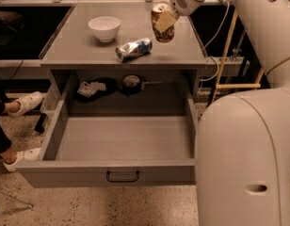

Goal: Pick orange can from top drawer and place on counter

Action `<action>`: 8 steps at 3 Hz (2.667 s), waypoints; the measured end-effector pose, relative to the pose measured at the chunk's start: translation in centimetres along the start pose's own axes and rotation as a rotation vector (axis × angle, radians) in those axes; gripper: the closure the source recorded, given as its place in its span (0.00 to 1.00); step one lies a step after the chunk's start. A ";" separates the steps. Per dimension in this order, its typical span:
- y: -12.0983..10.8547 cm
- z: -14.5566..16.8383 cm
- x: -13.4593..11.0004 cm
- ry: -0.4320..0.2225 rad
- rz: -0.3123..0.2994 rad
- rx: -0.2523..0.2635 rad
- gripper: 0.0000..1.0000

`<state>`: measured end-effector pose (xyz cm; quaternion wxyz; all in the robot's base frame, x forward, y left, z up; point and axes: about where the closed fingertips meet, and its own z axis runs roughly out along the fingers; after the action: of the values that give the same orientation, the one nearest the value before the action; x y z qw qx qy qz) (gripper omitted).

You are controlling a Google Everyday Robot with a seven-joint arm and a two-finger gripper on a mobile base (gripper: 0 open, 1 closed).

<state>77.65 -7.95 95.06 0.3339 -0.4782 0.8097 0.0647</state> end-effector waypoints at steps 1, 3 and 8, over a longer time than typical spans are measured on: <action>-5.3 -1.5 1.4 -0.016 0.084 0.141 1.00; -6.9 2.2 7.3 0.054 0.227 0.081 1.00; -5.5 3.8 9.0 0.087 0.261 0.008 0.11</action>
Offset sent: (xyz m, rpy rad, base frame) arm 0.1083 -0.1314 0.0302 0.0376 -0.0533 -0.3193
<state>81.08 -15.85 87.92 0.2892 -0.3699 0.8789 0.0837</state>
